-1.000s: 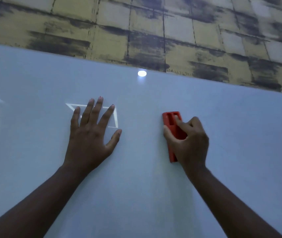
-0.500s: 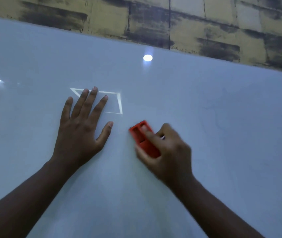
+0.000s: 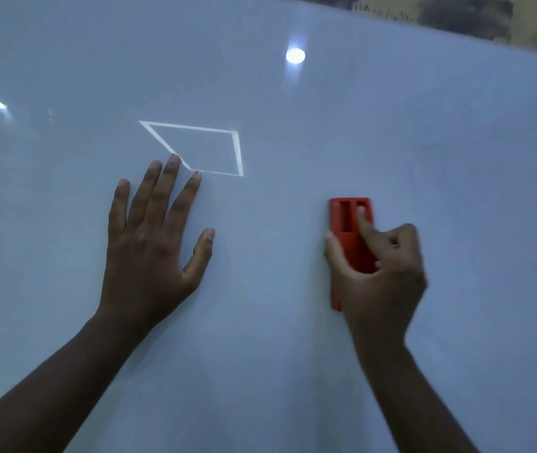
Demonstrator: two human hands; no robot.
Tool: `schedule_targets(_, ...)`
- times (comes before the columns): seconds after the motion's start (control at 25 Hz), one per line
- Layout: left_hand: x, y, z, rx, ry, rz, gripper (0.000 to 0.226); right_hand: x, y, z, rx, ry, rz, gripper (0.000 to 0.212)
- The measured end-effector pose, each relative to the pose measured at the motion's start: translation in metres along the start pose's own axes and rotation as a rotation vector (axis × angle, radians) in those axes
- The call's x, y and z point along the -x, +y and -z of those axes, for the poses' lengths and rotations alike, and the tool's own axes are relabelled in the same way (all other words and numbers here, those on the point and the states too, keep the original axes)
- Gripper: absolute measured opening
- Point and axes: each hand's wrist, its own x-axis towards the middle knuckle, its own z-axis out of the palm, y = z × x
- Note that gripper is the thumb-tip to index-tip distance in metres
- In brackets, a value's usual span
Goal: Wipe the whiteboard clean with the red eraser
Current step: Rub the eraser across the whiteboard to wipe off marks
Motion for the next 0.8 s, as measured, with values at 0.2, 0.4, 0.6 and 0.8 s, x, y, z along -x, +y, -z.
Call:
schedule_targets(0.2,0.023,-0.001,0.007,0.023,-0.042,0.003,0.067,0.108,-0.043,0.002,-0.008,-0.294,0.379,0.050)
schedule_targets(0.4,0.069,0.000,0.016,0.005,-0.046,0.019,0.067,0.109,-0.020,0.028,0.019,-0.367,0.354,0.047)
schedule_targets(0.6,0.104,0.005,0.022,0.007,-0.096,0.057,0.065,0.088,0.026,0.060,0.126,-0.181,-0.108,0.058)
schedule_targets(0.8,0.137,0.015,0.025,0.009,-0.125,0.101,0.067,0.127,0.034,0.071,0.087,-0.115,-0.260,0.058)
